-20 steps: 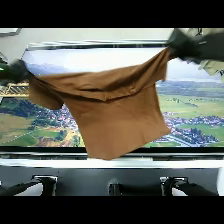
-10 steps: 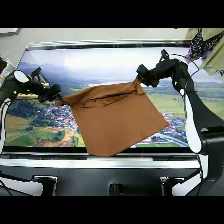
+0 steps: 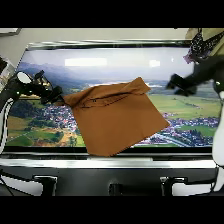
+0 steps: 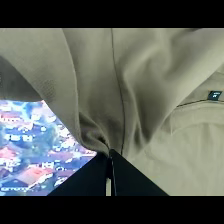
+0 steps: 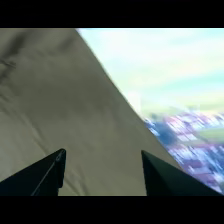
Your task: Fold the clothes and pants, and hang the long-sleeved shirts on hangers.
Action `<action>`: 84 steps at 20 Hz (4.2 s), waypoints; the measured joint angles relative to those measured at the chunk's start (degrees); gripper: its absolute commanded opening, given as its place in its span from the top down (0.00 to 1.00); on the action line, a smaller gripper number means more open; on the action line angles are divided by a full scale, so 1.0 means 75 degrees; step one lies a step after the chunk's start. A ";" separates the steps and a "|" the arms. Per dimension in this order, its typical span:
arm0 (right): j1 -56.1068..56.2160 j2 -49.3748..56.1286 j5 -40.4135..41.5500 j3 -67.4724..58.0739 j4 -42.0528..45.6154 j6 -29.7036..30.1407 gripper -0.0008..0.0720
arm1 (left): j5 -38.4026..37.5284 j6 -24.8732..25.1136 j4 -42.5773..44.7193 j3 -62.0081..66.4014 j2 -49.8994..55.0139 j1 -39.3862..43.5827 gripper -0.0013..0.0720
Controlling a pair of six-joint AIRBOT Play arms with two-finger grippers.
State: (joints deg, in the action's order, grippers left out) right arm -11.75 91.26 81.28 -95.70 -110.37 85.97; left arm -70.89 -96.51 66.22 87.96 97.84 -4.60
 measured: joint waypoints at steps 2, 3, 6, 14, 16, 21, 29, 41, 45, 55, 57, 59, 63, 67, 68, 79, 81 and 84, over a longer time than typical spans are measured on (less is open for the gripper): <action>-0.0490 -0.0510 0.0076 0.1017 -0.0009 0.0207 0.25 | -0.0105 0.0000 0.0000 0.0000 0.0000 0.0000 0.96; -0.0688 -0.0749 0.0052 0.1612 -0.0017 0.0300 0.25 | -0.0137 0.0003 -0.0003 0.0000 0.0000 0.0000 0.96; -0.0988 -0.1268 -0.0280 0.3284 -0.0137 0.0583 0.25 | -0.0221 0.0003 -0.0003 0.0000 0.0000 0.0000 0.96; -0.1148 -0.1565 -0.1856 0.5397 -0.0641 0.1000 0.26 | -0.0294 0.0006 -0.0006 0.0000 0.0000 0.0000 0.96; -0.1157 -0.1565 -0.2206 0.5517 -0.0662 0.1029 0.29 | -0.0294 0.0006 -0.0006 0.0000 0.0000 0.0000 0.96; -0.1139 -0.1387 -0.2672 0.5616 -0.0819 0.1093 0.42 | -0.0291 0.0006 -0.0006 0.0000 0.0003 0.0000 0.96; -0.0402 -0.1253 -0.2891 0.5590 -0.0950 0.1265 0.94 | -0.0291 0.0006 -0.0006 0.0000 0.0003 0.0000 0.96; -0.0527 0.0201 -0.3372 -0.0015 0.1023 -0.0965 0.94 | -0.0950 0.0006 -0.0006 -0.0003 0.0058 0.0484 0.96; -0.0376 0.1201 -0.3127 -0.0901 0.0603 -0.1533 0.70 | -0.0997 0.0006 -0.0006 -0.0003 0.0192 0.0813 0.96; -0.1830 0.0073 -0.0017 -0.0189 -0.0557 -0.0239 0.19 | -0.1043 0.0003 0.0000 -0.0003 0.0248 0.0930 0.96; -0.2034 -0.0574 0.0172 0.1078 -0.1020 -0.0003 0.19 | -0.1043 0.0003 -0.0003 -0.0003 0.0248 0.0930 0.96; -0.2075 -0.1306 0.0099 0.2707 -0.1684 0.0251 0.19 | -0.1043 0.0006 -0.0003 -0.0003 0.0248 0.0930 0.96; -0.1556 -0.2736 -0.0854 0.5965 -0.2576 0.0551 0.19 | -0.1043 0.0006 -0.0003 -0.0003 0.0248 0.0930 0.96; -0.0577 -0.3436 -0.1938 0.7871 -0.2868 0.0568 0.19 | -0.1046 0.0038 -0.0003 -0.0003 0.0248 0.0930 0.96; -0.0341 -0.3506 -0.2203 0.8099 -0.2900 0.0516 0.19 | -0.1046 0.0041 -0.0003 -0.0003 0.0248 0.0930 0.96; 0.1067 -0.3305 -0.3844 0.8679 -0.2699 -0.0644 0.94 | -0.1043 0.0079 -0.0003 -0.0003 0.0254 0.0930 0.96; 0.1099 -0.3316 -0.3987 0.8652 -0.2754 -0.0699 0.94 | -0.1043 0.0137 -0.0003 -0.0003 0.0248 0.0930 0.96; 0.1107 -0.3611 -0.3928 0.8244 -0.2809 -0.0533 0.94 | -0.1049 0.0335 -0.0102 0.0058 0.0090 0.0851 0.96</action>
State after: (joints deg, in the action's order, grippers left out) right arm -3.44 64.18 51.81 -33.87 -131.44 81.97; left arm -78.76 -94.00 65.45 88.40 98.52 1.78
